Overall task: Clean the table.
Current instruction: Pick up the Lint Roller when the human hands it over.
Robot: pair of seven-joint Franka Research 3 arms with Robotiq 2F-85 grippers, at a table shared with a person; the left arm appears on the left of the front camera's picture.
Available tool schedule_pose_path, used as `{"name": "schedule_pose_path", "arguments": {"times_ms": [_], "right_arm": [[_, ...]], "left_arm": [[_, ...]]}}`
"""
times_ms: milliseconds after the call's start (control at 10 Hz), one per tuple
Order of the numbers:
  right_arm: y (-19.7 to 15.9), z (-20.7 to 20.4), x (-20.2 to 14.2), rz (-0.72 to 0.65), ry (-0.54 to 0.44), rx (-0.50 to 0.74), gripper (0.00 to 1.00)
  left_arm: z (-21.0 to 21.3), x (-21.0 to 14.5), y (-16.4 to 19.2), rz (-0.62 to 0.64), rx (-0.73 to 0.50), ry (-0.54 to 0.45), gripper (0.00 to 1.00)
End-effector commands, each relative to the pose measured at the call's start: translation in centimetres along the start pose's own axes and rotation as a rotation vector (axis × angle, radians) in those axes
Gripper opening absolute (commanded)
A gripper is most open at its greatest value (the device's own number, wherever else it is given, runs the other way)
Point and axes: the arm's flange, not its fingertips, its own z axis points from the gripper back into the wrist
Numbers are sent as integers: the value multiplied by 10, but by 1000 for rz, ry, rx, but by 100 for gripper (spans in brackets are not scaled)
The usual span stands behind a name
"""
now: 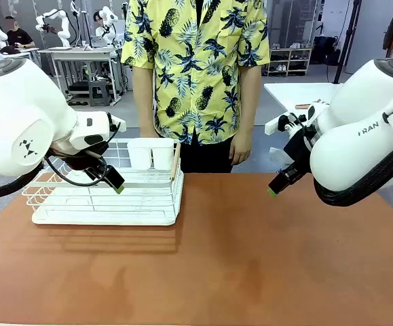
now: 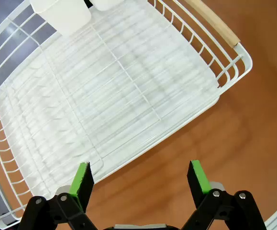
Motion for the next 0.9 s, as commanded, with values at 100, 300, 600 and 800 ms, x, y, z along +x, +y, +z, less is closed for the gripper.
{"name": "schedule_pose_path", "arguments": {"times_ms": [100,300,600,800], "right_arm": [[0,0,0,0,0,0,100],[0,0,0,0,0,0,100],[0,0,0,0,0,0,100],[0,0,0,0,0,0,100]], "left_arm": [[0,0,0,0,0,0,100],[0,0,0,0,0,0,100],[0,0,0,0,0,0,100],[0,0,0,0,0,0,100]]}}
